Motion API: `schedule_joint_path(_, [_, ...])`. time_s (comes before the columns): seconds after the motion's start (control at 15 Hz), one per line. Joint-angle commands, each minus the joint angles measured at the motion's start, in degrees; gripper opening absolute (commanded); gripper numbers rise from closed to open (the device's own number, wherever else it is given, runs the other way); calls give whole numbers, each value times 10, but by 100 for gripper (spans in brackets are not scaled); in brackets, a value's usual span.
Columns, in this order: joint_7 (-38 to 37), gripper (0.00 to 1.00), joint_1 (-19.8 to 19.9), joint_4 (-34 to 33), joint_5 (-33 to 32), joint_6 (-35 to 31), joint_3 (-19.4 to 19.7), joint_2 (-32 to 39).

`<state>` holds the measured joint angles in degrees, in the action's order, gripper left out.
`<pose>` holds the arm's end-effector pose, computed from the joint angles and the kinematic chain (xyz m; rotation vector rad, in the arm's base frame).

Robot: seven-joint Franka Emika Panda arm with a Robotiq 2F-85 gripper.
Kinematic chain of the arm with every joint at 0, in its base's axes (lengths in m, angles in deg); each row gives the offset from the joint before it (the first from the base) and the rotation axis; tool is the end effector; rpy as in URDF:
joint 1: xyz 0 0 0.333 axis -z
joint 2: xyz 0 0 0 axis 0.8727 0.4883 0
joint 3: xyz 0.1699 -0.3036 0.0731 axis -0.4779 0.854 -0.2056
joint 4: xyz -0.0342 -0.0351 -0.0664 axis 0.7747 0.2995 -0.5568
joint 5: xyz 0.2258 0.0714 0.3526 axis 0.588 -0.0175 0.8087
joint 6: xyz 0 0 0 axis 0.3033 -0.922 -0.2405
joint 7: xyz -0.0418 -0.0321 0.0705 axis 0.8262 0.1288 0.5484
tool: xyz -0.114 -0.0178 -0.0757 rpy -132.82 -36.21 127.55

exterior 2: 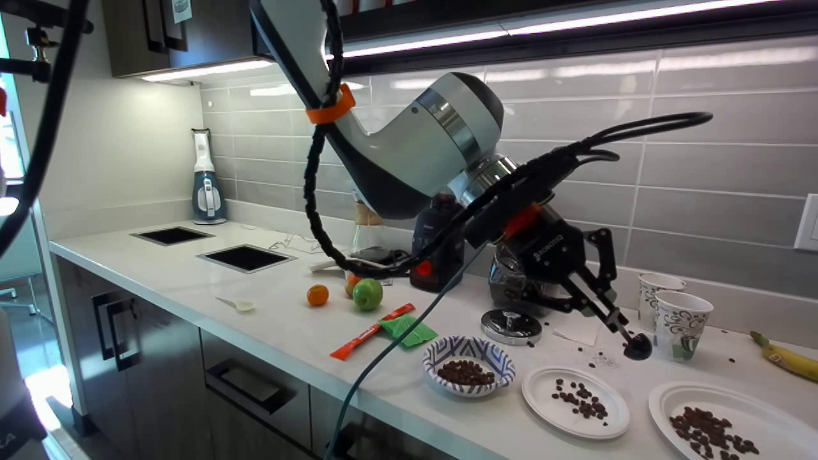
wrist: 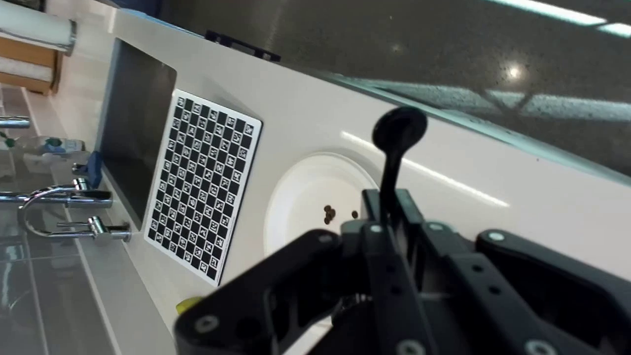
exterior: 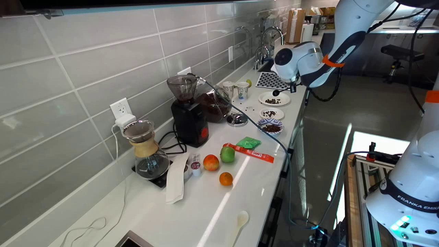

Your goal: Use the silver soon to put some of the brown objects onto the small plate

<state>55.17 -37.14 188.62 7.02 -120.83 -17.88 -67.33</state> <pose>0.4507 -0.3993 0.3029 2.2428 0.3404 -0.2366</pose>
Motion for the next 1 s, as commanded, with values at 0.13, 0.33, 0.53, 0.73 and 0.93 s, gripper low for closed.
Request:
schedule_joint_path(0.13, [85,2,26,-32,219,-118,4,42])
schedule_joint_path(0.33, [151,2,71,-33,360,-171,-39,60])
schedule_joint_path(0.53, [240,2,70,-28,493,-213,-49,73])
schedule_joint_path(0.73, [257,9,39,-23,514,-211,-21,68])
schedule_joint_path(0.93, [265,9,40,-24,526,-213,-24,70])
